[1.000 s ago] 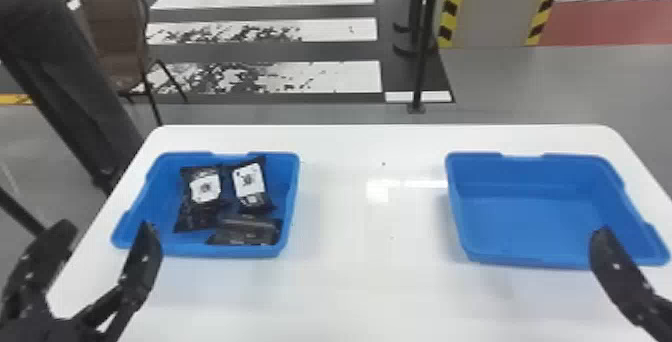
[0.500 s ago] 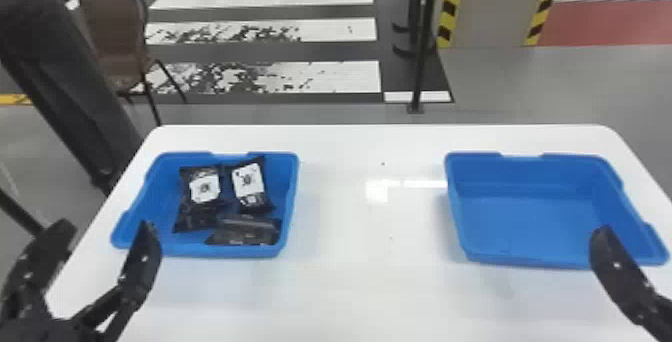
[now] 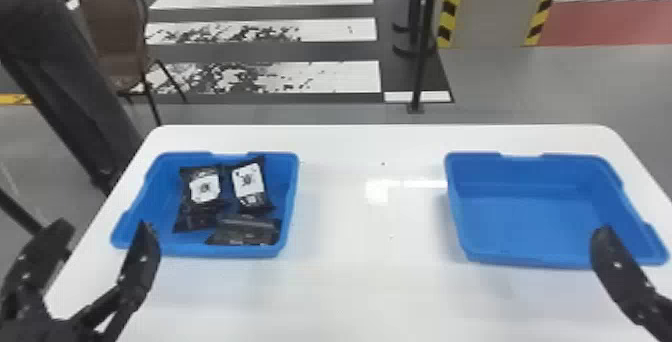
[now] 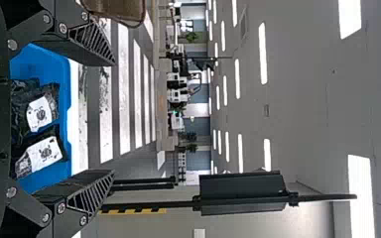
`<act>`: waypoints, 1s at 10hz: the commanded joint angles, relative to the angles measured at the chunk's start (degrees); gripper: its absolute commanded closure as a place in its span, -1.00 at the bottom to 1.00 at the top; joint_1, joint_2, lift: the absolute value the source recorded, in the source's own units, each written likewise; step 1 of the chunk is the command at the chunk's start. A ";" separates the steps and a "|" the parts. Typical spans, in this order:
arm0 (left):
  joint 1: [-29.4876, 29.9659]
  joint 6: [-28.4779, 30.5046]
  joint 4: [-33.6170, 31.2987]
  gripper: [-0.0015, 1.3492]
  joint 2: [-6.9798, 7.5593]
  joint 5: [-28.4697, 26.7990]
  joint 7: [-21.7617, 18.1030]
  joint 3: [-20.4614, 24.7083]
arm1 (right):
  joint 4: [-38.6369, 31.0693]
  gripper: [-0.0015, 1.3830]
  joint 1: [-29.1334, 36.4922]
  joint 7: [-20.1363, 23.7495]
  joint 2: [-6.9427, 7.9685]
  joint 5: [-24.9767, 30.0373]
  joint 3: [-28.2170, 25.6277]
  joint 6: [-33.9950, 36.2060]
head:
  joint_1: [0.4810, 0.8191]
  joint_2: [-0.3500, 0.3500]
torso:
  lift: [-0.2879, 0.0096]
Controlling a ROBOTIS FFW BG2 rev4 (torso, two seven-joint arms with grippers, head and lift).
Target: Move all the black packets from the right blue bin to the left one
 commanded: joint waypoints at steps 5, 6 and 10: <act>0.00 -0.14 0.00 -0.58 -0.15 0.00 0.00 0.00 | 0.15 -0.81 0.00 0.00 0.00 -0.09 0.00 -0.43 | 0.27 0.22 | -0.01; 0.00 -0.14 0.00 -0.58 -0.15 0.12 0.00 0.00 | 0.15 -0.81 0.00 0.00 0.00 -0.09 0.00 -0.43 | 0.27 0.22 | -0.01; 0.00 -0.14 0.00 -0.58 -0.15 0.23 0.00 0.11 | 0.15 -0.81 0.00 0.00 0.00 -0.21 0.00 -0.57 | 0.27 0.22 | -0.01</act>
